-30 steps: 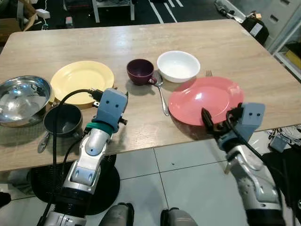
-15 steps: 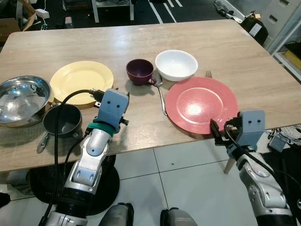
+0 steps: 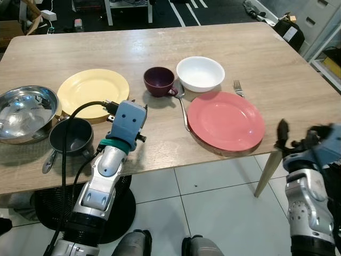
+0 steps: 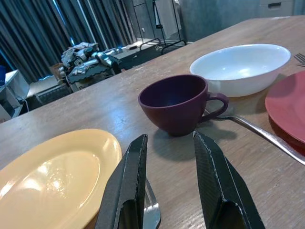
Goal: Setting the table
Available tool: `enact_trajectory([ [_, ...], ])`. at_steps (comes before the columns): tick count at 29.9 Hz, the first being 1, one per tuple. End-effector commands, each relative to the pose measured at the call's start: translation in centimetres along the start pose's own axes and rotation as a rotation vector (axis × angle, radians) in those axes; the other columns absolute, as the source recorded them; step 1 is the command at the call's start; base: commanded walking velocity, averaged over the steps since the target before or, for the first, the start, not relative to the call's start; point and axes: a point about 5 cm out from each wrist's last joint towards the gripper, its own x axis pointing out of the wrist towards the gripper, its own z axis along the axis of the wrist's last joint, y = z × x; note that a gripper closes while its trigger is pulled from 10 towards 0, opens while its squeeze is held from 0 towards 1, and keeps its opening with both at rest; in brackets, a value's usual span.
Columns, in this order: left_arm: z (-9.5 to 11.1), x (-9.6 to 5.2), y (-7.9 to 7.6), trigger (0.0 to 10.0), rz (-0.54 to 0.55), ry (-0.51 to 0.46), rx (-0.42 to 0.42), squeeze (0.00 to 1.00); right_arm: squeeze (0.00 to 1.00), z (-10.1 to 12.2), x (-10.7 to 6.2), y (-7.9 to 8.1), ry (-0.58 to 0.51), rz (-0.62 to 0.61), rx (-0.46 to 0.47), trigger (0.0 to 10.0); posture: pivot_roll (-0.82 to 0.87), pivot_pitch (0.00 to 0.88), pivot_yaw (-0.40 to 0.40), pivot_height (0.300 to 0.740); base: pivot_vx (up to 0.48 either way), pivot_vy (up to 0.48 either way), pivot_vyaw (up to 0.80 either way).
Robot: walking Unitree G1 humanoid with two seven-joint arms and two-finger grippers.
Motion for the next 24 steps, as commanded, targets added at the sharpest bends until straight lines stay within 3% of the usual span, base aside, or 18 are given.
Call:
enact_trajectory([
  [1,-0.3,0.1,-0.4,10.0,-0.025,0.015,-0.004,0.00,0.00,-0.4,-0.7,-0.3,0.022,0.007,0.038,10.0,-0.04,0.000,0.066,0.740,0.000,0.000,0.00],
  [10,-0.3,0.4,-0.8,10.0,-0.048,0.011,-0.006,0.00,0.00,-2.0,-2.3,-0.2,0.082,0.079,0.125,10.0,-0.06,0.000,0.072,0.740,0.000,0.000,0.00],
  [11,-0.3,0.5,-1.0,10.0,-0.055,0.009,-0.008,0.00,0.00,-2.1,-2.7,0.2,0.087,0.111,0.187,10.0,-0.06,0.000,0.077,0.740,0.000,0.000,0.00],
  [17,-0.1,0.6,-1.3,10.0,-0.071,0.001,-0.009,0.00,0.00,-2.3,-3.1,1.6,0.090,0.177,0.260,10.0,-0.06,0.000,0.079,0.740,0.000,0.000,0.00],
  [21,0.1,0.8,-1.4,10.0,-0.079,-0.009,-0.009,0.00,0.00,-2.3,-2.9,2.6,0.081,0.196,0.234,10.0,-0.06,0.000,0.077,0.740,0.000,0.000,0.00],
  [24,0.3,0.7,-1.2,10.0,-0.084,-0.020,-0.009,0.00,0.00,-2.2,-2.4,4.0,0.062,0.223,0.144,10.0,-0.06,0.000,0.077,0.740,0.000,0.000,0.00],
])
